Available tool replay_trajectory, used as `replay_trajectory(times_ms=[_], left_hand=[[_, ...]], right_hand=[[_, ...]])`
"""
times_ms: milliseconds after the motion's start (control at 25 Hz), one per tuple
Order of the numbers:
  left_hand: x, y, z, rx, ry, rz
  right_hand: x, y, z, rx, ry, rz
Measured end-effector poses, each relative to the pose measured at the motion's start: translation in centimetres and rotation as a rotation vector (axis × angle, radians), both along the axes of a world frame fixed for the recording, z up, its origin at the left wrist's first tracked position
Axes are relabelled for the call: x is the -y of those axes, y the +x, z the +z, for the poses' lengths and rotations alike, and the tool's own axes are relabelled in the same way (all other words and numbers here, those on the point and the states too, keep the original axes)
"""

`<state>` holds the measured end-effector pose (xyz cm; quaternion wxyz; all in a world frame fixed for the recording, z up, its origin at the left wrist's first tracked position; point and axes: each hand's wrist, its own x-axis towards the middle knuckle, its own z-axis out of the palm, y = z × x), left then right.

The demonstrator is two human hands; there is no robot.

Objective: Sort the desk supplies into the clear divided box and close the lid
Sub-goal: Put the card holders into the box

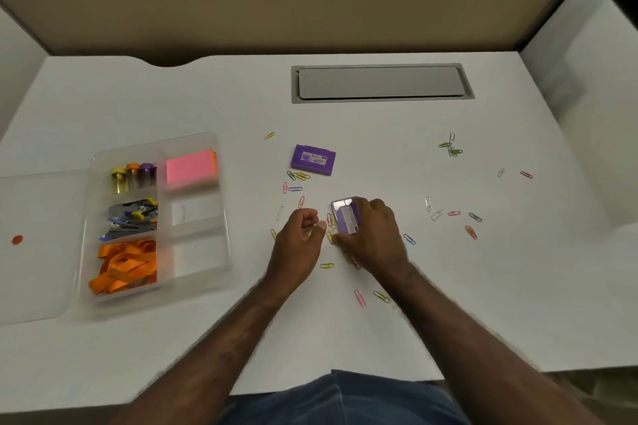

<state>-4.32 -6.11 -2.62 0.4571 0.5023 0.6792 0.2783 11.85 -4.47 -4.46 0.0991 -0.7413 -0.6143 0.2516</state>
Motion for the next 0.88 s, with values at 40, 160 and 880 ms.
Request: replay_trajectory(times_ms=[40, 160, 880], left_hand=[[0.3, 0.3, -0.2, -0.021, 0.008, 0.01], [0.7, 1.4, -0.5, -0.044, 0.026, 0.039], [0.1, 2.5, -1.2, 0.961, -0.154, 0.375]], right_hand=[[0.0, 0.2, -0.2, 0.004, 0.003, 0.01], [-0.3, 0.7, -0.2, -0.025, 0.003, 0.007], [-1.9, 1.8, 4.5, -1.054, -0.2, 0.099]])
